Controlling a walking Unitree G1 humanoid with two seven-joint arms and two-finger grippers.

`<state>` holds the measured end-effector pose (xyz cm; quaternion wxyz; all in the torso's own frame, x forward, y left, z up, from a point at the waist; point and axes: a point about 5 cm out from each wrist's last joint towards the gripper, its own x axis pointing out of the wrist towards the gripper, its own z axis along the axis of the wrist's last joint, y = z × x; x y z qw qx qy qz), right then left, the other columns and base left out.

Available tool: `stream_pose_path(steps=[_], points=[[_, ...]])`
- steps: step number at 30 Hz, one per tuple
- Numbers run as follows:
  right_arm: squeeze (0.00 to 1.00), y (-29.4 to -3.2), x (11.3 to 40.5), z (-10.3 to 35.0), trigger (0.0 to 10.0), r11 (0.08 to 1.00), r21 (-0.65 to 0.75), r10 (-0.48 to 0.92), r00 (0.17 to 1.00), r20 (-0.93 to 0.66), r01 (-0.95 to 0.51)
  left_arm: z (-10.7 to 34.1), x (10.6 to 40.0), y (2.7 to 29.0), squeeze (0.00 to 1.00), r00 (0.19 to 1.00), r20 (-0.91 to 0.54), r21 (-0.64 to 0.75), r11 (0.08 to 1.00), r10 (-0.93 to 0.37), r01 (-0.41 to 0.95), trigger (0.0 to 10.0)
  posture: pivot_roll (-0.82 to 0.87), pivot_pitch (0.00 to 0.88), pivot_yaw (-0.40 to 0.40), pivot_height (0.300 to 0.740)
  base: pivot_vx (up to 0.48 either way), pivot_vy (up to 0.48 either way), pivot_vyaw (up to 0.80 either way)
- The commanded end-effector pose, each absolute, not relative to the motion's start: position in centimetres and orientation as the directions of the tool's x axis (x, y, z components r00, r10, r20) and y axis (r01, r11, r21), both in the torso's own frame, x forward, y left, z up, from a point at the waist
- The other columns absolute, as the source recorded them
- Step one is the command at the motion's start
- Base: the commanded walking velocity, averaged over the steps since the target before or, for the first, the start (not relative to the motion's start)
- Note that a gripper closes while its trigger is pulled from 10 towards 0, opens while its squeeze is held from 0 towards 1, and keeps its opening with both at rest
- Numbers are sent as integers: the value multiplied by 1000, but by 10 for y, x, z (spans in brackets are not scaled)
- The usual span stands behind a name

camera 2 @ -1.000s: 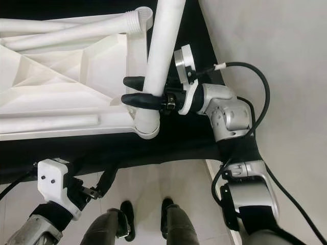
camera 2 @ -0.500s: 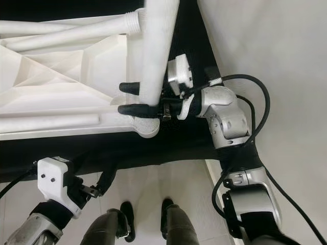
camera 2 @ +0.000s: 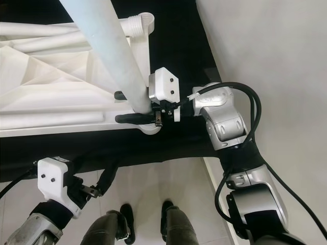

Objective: Building children table

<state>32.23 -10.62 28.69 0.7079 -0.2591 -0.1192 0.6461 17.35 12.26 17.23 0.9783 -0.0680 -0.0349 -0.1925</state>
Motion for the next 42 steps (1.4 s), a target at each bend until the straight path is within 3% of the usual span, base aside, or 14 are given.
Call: stream_pose_path(steps=[1,5,7,8,19,25,28,30,33,35,42], points=[[0,-112,329,252,10000,67,-352,954,163,-250,-934,165,172,124,0,929,63,-139,919,-364,369,10000,-41,370,31,740,0,0,0],[0,-109,333,253,10000,127,-295,963,189,-193,-947,164,171,123,0,930,63,-140,919,-363,368,10000,-42,365,27,740,0,0,0],[0,-107,346,250,10000,268,-237,947,300,-112,-934,164,171,123,0,930,63,-139,920,-362,367,10000,-41,363,26,740,0,0,0],[0,-107,348,248,10000,296,-219,941,323,-99,-930,164,171,123,0,930,63,-139,920,-361,366,10000,-41,363,26,740,0,0,0],[0,-103,351,232,10000,448,-165,883,463,-69,-879,165,170,124,0,931,65,-138,921,-359,365,10000,-35,374,33,740,0,0,0],[0,-107,362,232,10000,554,-194,819,572,-49,-810,166,171,125,0,930,65,-138,920,-361,366,10000,-36,380,37,740,0,0,0],[0,-109,366,240,10000,570,-213,813,583,2,-794,166,172,125,0,930,65,-137,920,-361,366,10000,-35,381,37,740,0,0,0],[0,-108,365,245,10000,536,-198,840,542,30,-821,166,172,125,0,931,65,-136,921,-360,366,10000,-37,382,38,740,0,0,0],[0,-106,351,258,10000,331,-183,944,326,57,-926,166,173,125,0,931,66,-137,921,-359,365,10000,-38,384,40,740,0,0,0],[0,-107,347,263,10000,243,-187,970,238,50,-952,166,173,125,0,931,66,-137,921,-360,366,10000,-38,384,40,740,0,0,0],[0,-111,349,264,10000,141,-190,990,143,0,-972,166,173,125,0,930,67,-137,920,-361,367,10000,-37,388,37,740,0,0,0]])
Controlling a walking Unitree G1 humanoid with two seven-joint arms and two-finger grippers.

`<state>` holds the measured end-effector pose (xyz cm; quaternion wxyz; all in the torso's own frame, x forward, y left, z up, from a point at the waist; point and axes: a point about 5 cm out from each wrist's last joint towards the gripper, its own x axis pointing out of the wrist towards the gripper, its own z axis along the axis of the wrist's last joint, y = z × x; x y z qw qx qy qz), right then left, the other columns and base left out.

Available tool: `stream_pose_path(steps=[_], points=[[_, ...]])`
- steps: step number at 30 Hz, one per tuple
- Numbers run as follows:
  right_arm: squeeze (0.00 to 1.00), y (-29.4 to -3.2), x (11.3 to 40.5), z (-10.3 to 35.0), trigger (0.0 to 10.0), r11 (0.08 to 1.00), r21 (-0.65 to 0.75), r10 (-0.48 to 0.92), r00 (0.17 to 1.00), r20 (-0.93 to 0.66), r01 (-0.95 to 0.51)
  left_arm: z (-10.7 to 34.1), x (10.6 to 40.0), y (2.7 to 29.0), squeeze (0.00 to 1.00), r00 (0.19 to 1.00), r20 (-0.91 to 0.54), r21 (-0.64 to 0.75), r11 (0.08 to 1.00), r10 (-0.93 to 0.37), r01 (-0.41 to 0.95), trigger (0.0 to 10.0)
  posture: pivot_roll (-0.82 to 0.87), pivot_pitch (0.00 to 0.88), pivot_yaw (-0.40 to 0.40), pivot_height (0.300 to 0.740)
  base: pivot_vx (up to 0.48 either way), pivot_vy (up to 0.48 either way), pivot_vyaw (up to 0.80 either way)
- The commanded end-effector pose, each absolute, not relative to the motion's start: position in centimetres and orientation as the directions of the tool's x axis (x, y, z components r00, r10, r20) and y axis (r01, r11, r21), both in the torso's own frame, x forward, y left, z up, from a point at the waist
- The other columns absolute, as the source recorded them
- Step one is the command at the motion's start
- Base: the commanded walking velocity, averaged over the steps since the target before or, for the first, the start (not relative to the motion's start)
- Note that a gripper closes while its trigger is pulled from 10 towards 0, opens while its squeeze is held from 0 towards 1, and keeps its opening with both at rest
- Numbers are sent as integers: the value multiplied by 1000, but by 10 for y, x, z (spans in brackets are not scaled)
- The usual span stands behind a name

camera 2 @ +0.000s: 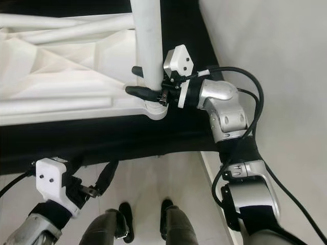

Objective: Building children table

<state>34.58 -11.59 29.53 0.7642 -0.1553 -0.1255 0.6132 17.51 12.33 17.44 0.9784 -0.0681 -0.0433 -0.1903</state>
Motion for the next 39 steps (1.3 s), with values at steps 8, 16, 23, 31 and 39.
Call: stream_pose_path(steps=[8,16,23,31,39], points=[[0,-105,358,278,10000,185,-271,982,170,76,-945,167,171,125,0,932,66,-136,922,-356,362,10000,-28,396,35,740,0,0,0],[0,-103,354,286,10000,210,-498,974,227,27,-842,167,170,125,0,932,64,-137,922,-356,361,10000,-25,403,38,740,0,0,0],[0,-107,356,287,10000,259,-501,963,258,74,-825,167,170,126,0,932,62,-137,922,-358,363,10000,-25,400,41,740,0,0,0],[0,-114,363,302,10000,327,-293,936,265,232,-898,166,170,126,0,931,60,-137,921,-360,365,10000,-31,381,41,740,0,0,0],[0,-113,364,304,10000,313,-239,935,253,250,-919,165,170,125,0,931,60,-136,921,-360,365,10000,-31,375,40,740,0,0,0]])
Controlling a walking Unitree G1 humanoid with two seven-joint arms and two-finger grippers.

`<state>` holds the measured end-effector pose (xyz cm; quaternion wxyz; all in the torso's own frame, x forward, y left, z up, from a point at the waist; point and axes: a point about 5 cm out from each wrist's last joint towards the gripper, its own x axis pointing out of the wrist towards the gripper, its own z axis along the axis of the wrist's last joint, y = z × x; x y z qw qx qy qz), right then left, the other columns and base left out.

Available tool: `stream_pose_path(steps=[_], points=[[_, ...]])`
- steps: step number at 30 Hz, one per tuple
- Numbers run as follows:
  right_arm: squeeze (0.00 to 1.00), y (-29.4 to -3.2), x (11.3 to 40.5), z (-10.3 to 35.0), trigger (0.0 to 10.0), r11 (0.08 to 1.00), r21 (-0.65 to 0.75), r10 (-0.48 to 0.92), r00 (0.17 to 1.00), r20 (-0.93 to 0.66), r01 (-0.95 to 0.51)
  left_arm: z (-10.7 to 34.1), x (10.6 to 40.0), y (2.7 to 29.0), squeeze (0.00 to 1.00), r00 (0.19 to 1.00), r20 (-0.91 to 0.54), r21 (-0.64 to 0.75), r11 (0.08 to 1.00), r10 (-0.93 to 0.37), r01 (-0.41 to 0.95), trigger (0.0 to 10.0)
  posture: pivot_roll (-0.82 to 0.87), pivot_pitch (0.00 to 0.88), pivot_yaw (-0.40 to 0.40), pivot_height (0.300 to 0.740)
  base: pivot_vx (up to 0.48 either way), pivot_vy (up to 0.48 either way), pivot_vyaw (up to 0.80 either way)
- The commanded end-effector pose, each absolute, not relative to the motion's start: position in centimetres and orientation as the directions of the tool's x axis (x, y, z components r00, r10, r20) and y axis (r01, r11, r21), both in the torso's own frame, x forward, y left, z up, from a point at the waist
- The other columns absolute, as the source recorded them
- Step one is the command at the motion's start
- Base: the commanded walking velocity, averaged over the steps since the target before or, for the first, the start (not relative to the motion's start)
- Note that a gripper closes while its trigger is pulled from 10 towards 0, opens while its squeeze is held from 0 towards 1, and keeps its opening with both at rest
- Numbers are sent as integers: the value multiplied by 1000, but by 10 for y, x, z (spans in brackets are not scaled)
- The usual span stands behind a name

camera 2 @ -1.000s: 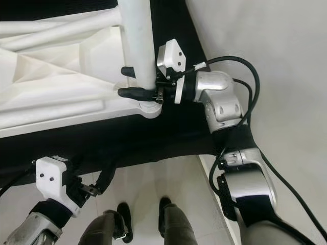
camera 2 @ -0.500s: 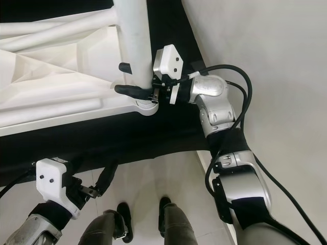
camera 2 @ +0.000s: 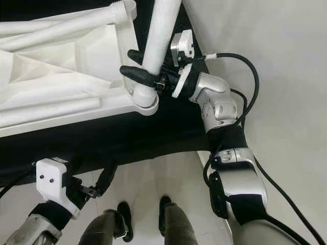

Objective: Building children table

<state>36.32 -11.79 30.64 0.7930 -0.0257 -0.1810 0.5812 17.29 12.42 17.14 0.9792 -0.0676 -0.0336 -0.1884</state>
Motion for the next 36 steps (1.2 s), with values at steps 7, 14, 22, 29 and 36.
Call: stream_pose_path(steps=[7,14,22,29,36], points=[[0,-113,364,304,10000,313,-239,935,253,250,-919,165,170,125,0,931,60,-136,921,-360,365,10000,-31,375,40,740,0,0,0],[0,-108,347,268,10000,65,-312,993,93,-75,-948,166,170,125,0,931,59,-136,920,-361,366,10000,-27,381,41,740,0,0,0],[0,-105,350,276,10000,38,-312,989,80,-122,-949,166,170,125,0,931,61,-136,921,-361,366,10000,-28,385,38,740,0,0,0],[0,-100,357,265,10000,73,-279,961,143,-238,-957,166,171,126,0,931,62,-137,921,-360,365,10000,-31,389,38,740,0,0,0],[0,-97,361,257,10000,122,-271,935,202,-290,-955,166,171,126,0,931,63,-138,921,-359,365,10000,-35,395,37,740,0,0,0]])
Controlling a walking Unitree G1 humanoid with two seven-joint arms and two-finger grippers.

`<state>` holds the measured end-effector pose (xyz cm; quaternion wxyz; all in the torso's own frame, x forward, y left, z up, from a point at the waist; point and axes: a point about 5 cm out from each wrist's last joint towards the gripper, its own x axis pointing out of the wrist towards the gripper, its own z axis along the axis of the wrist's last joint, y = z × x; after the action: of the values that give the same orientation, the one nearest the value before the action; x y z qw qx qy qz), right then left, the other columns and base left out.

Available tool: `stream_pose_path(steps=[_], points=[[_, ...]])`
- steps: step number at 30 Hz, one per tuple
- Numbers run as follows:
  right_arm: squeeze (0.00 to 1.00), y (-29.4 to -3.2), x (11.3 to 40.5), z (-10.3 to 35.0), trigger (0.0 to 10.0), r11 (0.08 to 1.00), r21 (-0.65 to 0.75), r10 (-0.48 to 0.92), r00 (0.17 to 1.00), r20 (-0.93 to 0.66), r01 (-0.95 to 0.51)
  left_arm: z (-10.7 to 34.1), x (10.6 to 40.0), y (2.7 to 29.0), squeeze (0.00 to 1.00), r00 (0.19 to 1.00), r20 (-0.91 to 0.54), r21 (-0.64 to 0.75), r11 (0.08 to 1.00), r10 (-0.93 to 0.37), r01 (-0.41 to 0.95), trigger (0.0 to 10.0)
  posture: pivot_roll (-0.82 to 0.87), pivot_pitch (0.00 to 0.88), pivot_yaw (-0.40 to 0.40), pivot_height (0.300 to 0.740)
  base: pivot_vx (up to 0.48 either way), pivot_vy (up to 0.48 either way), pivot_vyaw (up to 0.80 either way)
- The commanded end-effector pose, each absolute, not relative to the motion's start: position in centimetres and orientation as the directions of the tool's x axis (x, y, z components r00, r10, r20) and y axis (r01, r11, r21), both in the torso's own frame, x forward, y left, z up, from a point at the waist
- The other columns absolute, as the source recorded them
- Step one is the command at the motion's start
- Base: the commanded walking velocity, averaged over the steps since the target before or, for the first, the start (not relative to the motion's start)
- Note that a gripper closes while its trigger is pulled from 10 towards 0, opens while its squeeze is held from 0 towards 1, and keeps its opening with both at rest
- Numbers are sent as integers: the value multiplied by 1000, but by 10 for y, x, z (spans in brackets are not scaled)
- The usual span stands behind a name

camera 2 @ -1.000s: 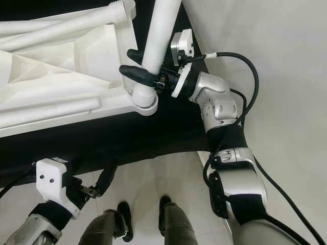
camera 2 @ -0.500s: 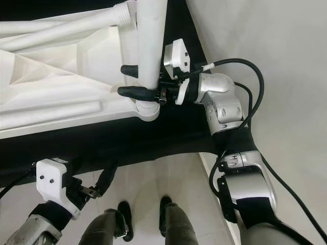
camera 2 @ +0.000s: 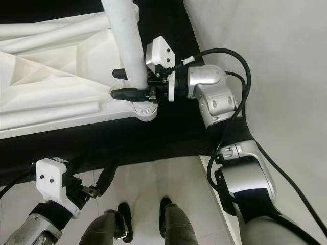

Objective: Building children table

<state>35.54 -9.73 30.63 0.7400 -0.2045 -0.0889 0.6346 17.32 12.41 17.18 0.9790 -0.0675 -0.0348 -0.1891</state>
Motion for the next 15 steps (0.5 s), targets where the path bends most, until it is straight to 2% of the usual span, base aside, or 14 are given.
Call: stream_pose_path(steps=[1,5,8,9,11,12,13,14,15], points=[[0,-96,363,255,10000,144,-262,928,222,-298,-954,167,171,126,0,931,63,-138,921,-359,365,10000,-35,395,36,740,0,0,0],[0,-96,364,253,10000,165,-252,924,239,-298,-953,167,171,126,0,931,64,-138,921,-359,365,10000,-35,395,36,740,0,0,0],[0,-102,368,246,10000,296,-227,902,350,-252,-928,167,171,126,0,931,63,-139,921,-358,364,10000,-35,399,39,740,0,0,0],[0,-102,368,246,10000,296,-227,902,350,-252,-928,167,171,126,0,931,63,-139,921,-358,364,10000,-35,399,39,740,0,0,0],[0,-109,369,238,10000,450,-193,859,481,-173,-872,167,170,126,0,931,62,-139,921,-359,364,10000,-36,400,29,740,0,0,0],[0,-109,369,238,10000,450,-193,859,481,-173,-872,167,170,126,0,931,62,-139,921,-359,364,10000,-36,400,29,740,0,0,0],[0,-112,362,220,10000,640,-144,747,655,-115,-755,166,169,126,0,932,60,-138,921,-358,363,10000,-31,391,11,740,0,0,0],[0,-114,353,207,10000,758,-150,629,772,-91,-635,166,168,126,0,932,60,-137,922,-356,361,10000,-31,391,11,740,0,0,0],[0,-114,353,207,10000,758,-150,629,772,-91,-635,166,168,126,0,932,60,-137,922,-356,361,10000,-31,391,11,740,0,0,0]])
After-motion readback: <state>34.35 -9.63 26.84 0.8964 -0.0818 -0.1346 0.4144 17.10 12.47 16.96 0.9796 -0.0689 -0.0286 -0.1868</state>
